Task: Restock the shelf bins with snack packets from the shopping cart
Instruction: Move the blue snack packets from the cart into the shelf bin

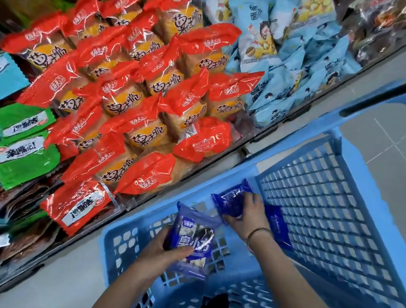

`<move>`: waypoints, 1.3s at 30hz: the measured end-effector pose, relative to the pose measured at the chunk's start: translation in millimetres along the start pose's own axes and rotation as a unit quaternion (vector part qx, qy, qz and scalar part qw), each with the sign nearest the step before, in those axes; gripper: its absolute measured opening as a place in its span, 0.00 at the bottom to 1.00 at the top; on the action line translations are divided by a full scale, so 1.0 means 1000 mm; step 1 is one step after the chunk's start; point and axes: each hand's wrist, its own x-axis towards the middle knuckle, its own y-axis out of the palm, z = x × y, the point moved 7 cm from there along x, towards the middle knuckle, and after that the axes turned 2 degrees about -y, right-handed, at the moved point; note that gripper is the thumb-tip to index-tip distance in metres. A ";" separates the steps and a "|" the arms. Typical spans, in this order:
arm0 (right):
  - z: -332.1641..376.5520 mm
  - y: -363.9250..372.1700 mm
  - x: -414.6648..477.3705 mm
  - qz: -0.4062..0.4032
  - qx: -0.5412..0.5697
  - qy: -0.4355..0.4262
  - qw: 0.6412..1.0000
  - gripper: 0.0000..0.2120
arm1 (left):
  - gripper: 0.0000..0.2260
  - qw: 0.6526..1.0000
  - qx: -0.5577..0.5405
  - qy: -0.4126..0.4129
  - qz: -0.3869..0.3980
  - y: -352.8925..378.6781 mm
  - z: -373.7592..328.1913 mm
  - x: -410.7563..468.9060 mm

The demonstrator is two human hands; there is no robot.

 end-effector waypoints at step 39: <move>0.002 -0.031 -0.106 0.139 0.498 0.042 0.855 0.09 | 0.22 0.997 -0.074 0.014 -0.024 0.020 0.002 -0.016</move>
